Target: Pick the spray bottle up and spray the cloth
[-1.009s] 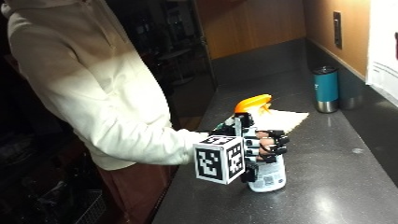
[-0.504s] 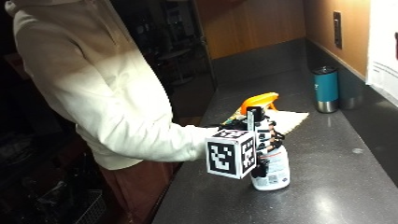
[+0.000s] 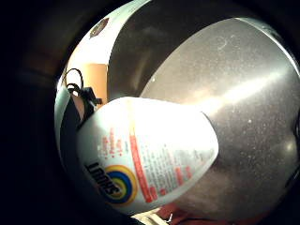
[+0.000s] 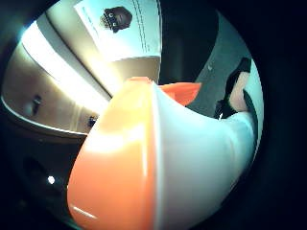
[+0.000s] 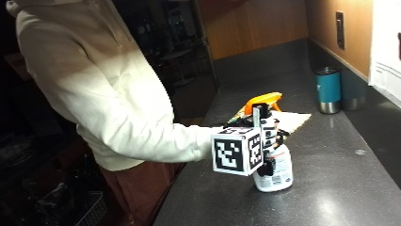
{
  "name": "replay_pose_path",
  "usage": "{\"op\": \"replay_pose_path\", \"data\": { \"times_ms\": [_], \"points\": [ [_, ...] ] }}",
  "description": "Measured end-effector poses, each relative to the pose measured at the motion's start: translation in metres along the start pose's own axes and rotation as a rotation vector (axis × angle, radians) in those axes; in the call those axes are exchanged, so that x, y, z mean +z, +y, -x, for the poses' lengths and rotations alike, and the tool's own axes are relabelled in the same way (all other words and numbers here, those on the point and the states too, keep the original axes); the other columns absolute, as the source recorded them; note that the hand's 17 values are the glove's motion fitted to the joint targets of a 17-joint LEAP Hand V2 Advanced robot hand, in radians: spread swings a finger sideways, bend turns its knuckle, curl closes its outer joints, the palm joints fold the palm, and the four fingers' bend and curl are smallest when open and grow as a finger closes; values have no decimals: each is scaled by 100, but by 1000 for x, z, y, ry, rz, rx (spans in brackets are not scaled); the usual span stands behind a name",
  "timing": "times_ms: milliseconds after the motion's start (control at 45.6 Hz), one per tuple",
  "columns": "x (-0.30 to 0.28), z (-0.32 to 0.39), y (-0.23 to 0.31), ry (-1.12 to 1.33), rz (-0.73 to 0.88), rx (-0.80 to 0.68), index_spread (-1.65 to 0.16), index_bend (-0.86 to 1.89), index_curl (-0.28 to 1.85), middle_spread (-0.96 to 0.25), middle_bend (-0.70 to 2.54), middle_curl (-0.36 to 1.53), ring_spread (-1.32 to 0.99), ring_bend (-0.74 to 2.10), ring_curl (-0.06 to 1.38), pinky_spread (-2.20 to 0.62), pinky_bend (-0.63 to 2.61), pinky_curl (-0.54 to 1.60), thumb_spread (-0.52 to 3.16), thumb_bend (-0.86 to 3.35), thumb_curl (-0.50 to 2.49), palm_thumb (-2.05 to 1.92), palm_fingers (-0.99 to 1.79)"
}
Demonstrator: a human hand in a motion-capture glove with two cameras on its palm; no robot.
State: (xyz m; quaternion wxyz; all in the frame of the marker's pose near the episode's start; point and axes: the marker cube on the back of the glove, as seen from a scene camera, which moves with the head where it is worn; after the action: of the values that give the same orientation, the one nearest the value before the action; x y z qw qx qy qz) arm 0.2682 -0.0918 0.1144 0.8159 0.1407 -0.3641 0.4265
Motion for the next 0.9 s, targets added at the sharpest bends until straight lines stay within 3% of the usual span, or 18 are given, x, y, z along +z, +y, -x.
{"op": "replay_pose_path", "data": {
  "times_ms": [197,439,702,899],
  "points": [
    [-4,2,4,-66,-30,-3,-20,29,50,-11,53,48,-15,59,44,-18,27,33,25,-6,65,100,129],
    [7,11,-2,63,31,-47,-17,31,52,-11,55,49,-16,60,45,-18,25,34,21,-3,68,103,137],
    [43,52,0,466,405,-225,-15,40,56,-11,58,51,-16,64,47,-20,28,36,7,-4,70,100,140],
    [73,94,16,663,708,-254,-18,40,56,-12,59,51,-16,67,48,-20,31,37,9,-4,70,97,139]
  ]
}}
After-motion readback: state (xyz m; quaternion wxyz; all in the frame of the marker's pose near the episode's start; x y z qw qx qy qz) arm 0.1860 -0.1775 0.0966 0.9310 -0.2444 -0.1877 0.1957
